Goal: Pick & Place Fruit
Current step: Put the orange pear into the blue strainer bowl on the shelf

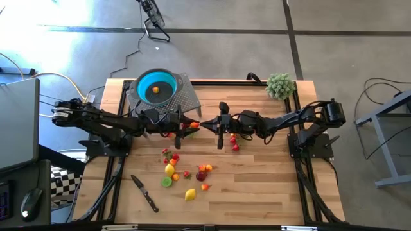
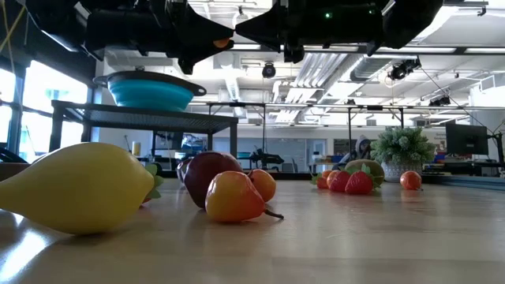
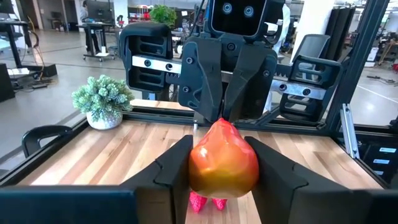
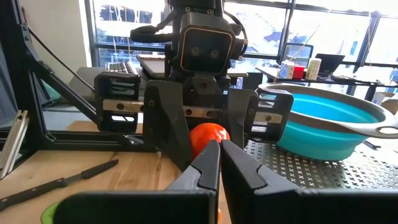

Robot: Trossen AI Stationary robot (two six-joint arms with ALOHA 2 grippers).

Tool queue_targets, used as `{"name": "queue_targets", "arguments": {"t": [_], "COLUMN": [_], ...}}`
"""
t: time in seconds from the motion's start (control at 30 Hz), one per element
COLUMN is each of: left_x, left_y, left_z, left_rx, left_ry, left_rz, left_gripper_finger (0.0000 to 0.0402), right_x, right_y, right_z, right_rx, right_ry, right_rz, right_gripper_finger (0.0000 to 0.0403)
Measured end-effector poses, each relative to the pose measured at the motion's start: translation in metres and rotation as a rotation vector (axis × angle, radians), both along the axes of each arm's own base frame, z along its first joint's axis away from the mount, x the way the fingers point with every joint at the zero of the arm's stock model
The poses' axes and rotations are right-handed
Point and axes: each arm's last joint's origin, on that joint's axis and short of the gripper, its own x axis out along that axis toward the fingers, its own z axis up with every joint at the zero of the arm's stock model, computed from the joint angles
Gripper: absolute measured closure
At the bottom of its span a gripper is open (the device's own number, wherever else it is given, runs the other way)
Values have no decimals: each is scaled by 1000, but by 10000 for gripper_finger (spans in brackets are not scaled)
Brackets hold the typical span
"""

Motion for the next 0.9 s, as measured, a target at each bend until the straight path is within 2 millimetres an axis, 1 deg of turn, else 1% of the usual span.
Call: {"name": "queue_targets", "arguments": {"t": [0.37, 0.53, 0.67, 0.8, 0.9], "left_x": [0, 0, 0, 0, 0], "left_y": [0, 0, 0, 0, 0], "left_z": [0, 0, 0, -1, -2], "left_rx": [-1, -1, -1, -1, -2], "left_ry": [0, 0, 0, 6, 21], "left_rz": [1, 1, 1, 1, 1], "left_gripper_finger": [269, 269, 269, 269, 269], "right_x": [0, 0, 0, 0, -3], "right_y": [0, 0, 0, 1, 1], "right_z": [0, 0, 0, -1, -1], "right_rx": [0, 0, 0, -1, 0], "right_ry": [0, 1, 1, 10, 55], "right_rz": [6, 0, 2, 28, 31], "right_gripper_finger": [398, 384, 353, 300, 262]}}
